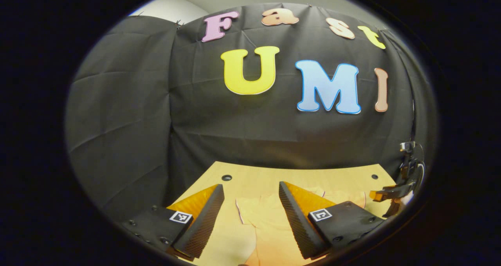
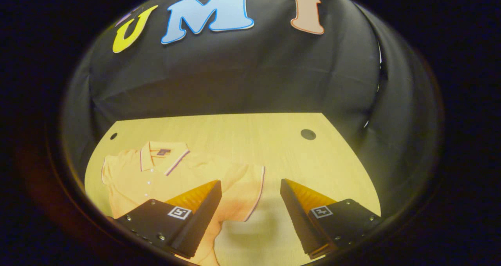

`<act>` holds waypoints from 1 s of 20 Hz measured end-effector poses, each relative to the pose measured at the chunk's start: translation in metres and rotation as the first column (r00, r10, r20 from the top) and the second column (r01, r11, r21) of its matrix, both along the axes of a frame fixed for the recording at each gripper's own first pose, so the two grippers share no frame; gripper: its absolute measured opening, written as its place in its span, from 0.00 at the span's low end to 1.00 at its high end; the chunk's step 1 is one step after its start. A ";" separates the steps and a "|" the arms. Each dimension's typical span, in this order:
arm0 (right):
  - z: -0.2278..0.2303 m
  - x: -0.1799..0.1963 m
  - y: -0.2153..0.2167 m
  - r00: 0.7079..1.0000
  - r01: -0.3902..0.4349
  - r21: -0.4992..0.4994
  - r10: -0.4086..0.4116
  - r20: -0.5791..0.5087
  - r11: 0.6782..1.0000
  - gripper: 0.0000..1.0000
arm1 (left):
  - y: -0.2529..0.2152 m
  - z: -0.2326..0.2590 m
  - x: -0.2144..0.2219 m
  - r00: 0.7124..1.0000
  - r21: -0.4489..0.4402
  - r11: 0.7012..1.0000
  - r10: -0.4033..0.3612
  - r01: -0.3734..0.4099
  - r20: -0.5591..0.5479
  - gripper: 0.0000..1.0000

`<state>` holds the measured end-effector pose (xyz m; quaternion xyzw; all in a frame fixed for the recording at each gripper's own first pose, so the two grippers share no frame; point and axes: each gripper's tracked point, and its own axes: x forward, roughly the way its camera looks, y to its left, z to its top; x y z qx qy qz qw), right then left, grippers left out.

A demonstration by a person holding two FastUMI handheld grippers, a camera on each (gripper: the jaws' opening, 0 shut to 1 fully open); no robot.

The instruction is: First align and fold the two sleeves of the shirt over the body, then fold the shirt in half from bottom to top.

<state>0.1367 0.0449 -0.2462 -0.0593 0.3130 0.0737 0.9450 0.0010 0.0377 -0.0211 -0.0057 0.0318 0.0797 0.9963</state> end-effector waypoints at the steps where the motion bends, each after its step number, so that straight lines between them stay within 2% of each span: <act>1: -0.008 0.003 -0.001 1.000 0.004 -0.004 -0.004 -0.024 1.000 0.95 | 0.000 -0.002 0.000 1.000 -0.003 1.000 0.005 -0.005 -0.003 0.94; 6: -0.052 0.012 -0.005 0.990 0.023 -0.012 -0.024 -0.140 1.000 0.95 | 0.006 -0.011 0.002 0.999 -0.004 1.000 0.031 -0.031 -0.029 0.94; 7: -0.059 0.014 -0.005 0.987 0.030 -0.008 -0.030 -0.161 1.000 0.90 | 0.008 -0.014 0.003 0.999 -0.005 0.999 0.035 -0.036 -0.035 0.94; 9: -0.074 0.015 -0.007 0.979 0.042 -0.006 -0.043 -0.198 0.999 0.90 | 0.009 -0.017 0.004 0.998 -0.009 0.999 0.042 -0.042 -0.045 0.94; 10: -0.079 0.016 -0.008 0.976 0.047 -0.010 -0.048 -0.212 0.999 0.88 | 0.009 -0.018 0.004 0.998 -0.010 0.999 0.045 -0.045 -0.050 0.94; 11: -0.085 0.015 -0.010 0.973 0.050 -0.014 -0.052 -0.226 0.999 0.80 | 0.008 -0.020 0.006 0.997 -0.008 0.999 0.048 -0.048 -0.054 0.94; 15: -0.094 0.016 -0.008 0.968 0.059 0.007 -0.055 -0.246 0.998 0.72 | 0.005 -0.024 0.011 0.997 -0.009 0.999 0.046 -0.047 -0.065 0.94; 17: -0.093 0.015 -0.007 0.967 0.057 0.010 -0.052 -0.250 0.998 0.53 | 0.001 -0.024 0.016 0.997 -0.012 0.999 0.041 -0.042 -0.068 0.94; 18: -0.092 0.016 -0.005 0.969 0.039 0.024 -0.032 -0.247 0.999 0.55 | -0.001 -0.026 0.018 0.997 -0.016 0.999 0.037 -0.038 -0.068 0.94; 19: -0.093 0.013 0.000 0.965 0.034 0.042 -0.022 -0.262 0.999 0.48 | -0.003 -0.027 0.020 0.997 -0.020 0.999 0.032 -0.033 -0.069 0.94; 20: -0.091 0.015 0.001 0.967 0.041 0.047 -0.028 -0.254 0.998 0.22 | -0.006 -0.027 0.023 0.997 -0.024 0.999 0.026 -0.028 -0.072 0.94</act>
